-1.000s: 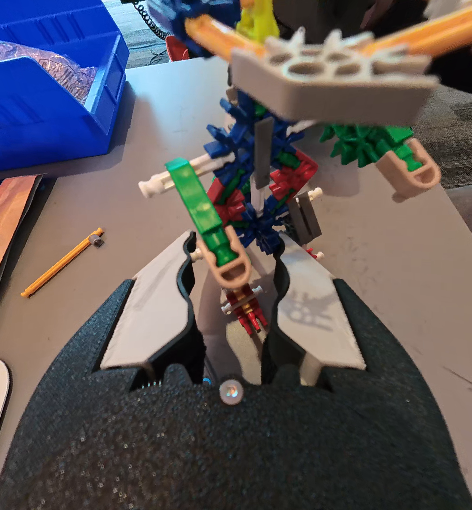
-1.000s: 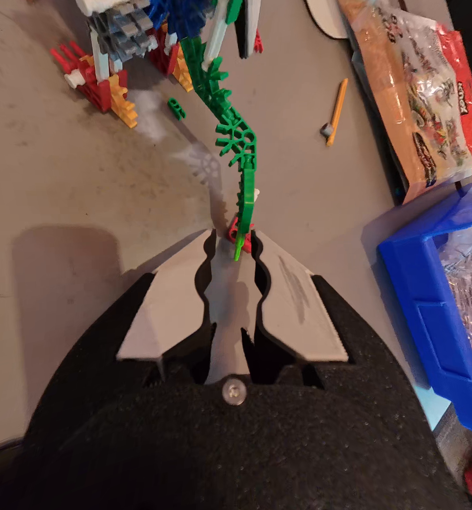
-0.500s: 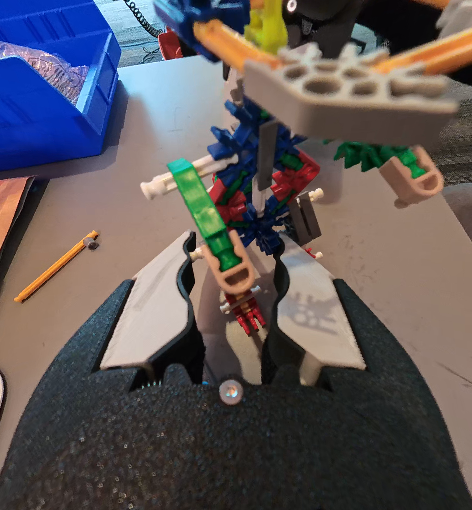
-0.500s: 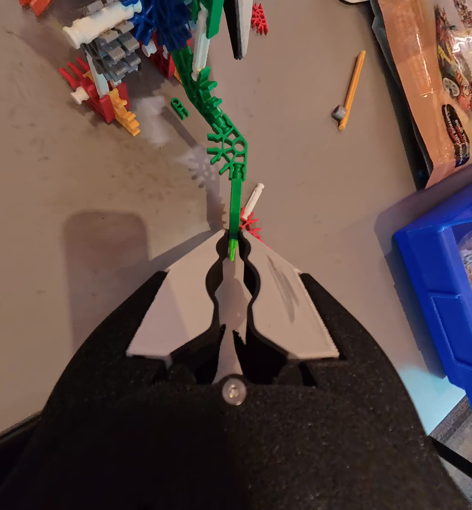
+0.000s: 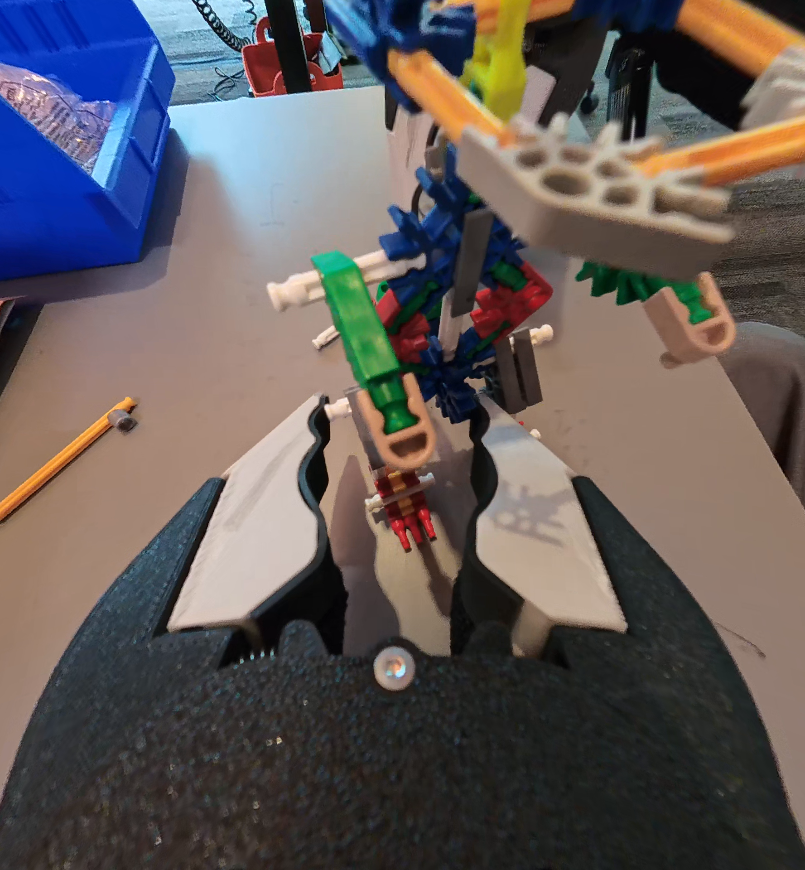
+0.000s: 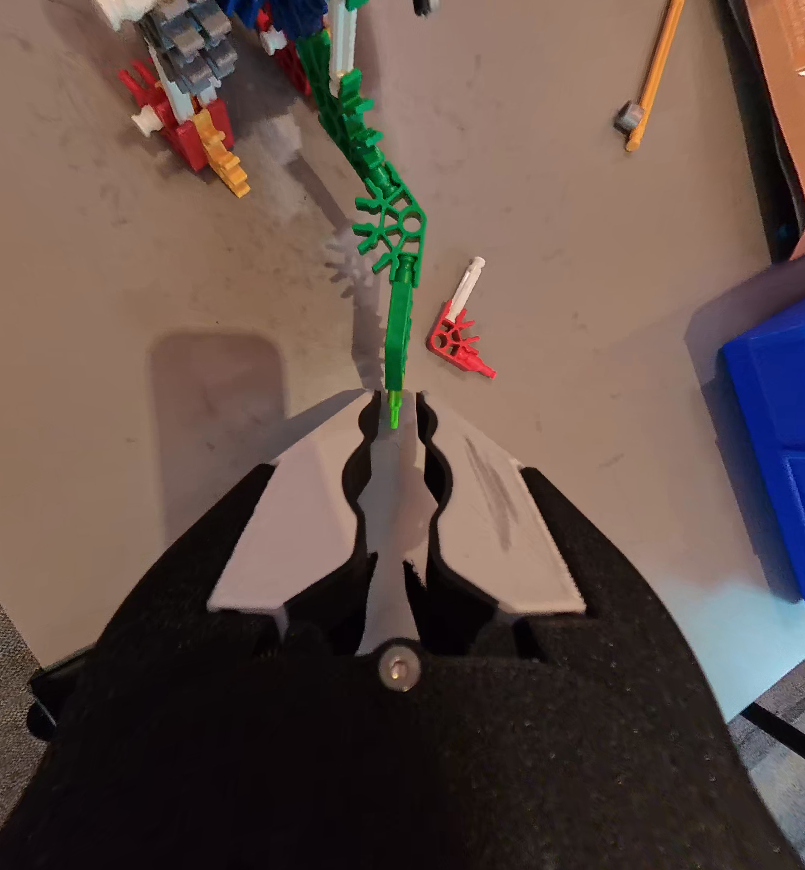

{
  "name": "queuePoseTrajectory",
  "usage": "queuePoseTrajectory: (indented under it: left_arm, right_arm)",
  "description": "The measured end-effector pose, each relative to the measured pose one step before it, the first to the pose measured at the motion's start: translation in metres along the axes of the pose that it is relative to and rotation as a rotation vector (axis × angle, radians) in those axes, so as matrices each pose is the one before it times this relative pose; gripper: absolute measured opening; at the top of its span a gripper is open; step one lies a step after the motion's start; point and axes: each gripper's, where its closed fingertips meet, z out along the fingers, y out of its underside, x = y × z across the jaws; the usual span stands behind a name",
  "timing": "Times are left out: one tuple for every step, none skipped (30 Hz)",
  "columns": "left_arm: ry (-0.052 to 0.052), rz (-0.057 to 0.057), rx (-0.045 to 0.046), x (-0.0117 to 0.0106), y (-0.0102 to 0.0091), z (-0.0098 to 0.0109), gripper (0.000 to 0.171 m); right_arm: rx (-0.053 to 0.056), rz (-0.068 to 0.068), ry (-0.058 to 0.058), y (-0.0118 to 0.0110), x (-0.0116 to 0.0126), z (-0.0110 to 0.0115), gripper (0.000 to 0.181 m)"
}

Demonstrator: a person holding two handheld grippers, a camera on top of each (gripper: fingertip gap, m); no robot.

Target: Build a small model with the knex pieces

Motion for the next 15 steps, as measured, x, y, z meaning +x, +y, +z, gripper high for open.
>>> queuePoseTrajectory:
  left_arm:
    - [-0.0049,0.0002,0.00651,-0.00044,-0.00097,-0.00252,0.057]
    - [0.0001,-0.0026,0.00289,0.00033,-0.00035,-0.00222,0.057]
    - [0.0006,-0.0019,0.00126,0.00040,-0.00012,-0.00196,0.057]
    - [-0.0029,-0.0016,0.00304,-0.00033,-0.00019,-0.00173,0.057]
    - [-0.0018,-0.0033,-0.00019,-0.00053,0.00023,-0.00130,0.057]
    - [-0.0068,-0.0027,-0.00492,-0.00144,0.00099,-0.00120,0.058]
    - [-0.0050,-0.0019,-0.00179,-0.00109,0.00060,-0.00184,0.059]
    - [-0.0020,-0.0045,0.00116,-0.00063,0.00009,-0.00242,0.059]
    - [-0.0040,-0.0041,0.00203,-0.00075,0.00008,-0.00334,0.060]
    - [-0.0079,-0.0038,0.00502,-0.00125,-0.00005,-0.00421,0.061]
    - [-0.0065,-0.0039,0.00246,-0.00066,0.00042,-0.00484,0.061]
    - [-0.0104,0.0004,0.00027,-0.00071,0.00069,-0.00542,0.061]
    - [-0.0154,0.0029,-0.00087,-0.00110,0.00087,-0.00559,0.061]
    - [-0.0161,0.0032,-0.00646,-0.00085,0.00181,-0.00594,0.061]
    - [-0.0187,0.0050,-0.01371,-0.00046,0.00248,-0.00618,0.061]
  right_arm:
    - [0.0054,0.0102,0.0010,-0.00058,0.00078,-0.00210,0.015]
    - [0.0115,0.0038,-0.0005,-0.00148,0.00022,-0.00262,0.016]
    - [0.0138,-0.0003,0.0043,-0.00211,0.00055,-0.00272,0.016]
    - [0.0106,0.0027,-0.0011,-0.00210,-0.00029,-0.00229,0.016]
    - [0.0051,-0.0007,-0.0011,-0.00169,-0.00064,-0.00163,0.017]
    - [-0.0040,-0.0051,0.0055,-0.00018,0.00007,-0.00110,0.020]
    - [-0.0079,-0.0047,0.0100,0.00033,0.00065,-0.00125,0.021]
    - [-0.0029,-0.0023,0.0121,-0.00046,0.00103,-0.00164,0.023]
    - [0.0060,0.0004,0.0139,-0.00202,0.00130,-0.00225,0.025]
    - [0.0142,0.0035,0.0167,-0.00344,0.00148,-0.00291,0.030]
    - [0.0158,0.0033,0.0093,-0.00397,0.00001,-0.00355,0.032]
    - [0.0161,-0.0015,0.0057,-0.00402,-0.00091,-0.00398,0.032]
    - [0.0186,-0.0045,0.0093,-0.00449,-0.00076,-0.00440,0.032]
    - [0.0204,0.0019,0.0122,-0.00451,-0.00013,-0.00455,0.032]
    - [0.0157,0.0110,0.0135,-0.00330,0.00087,-0.00424,0.033]
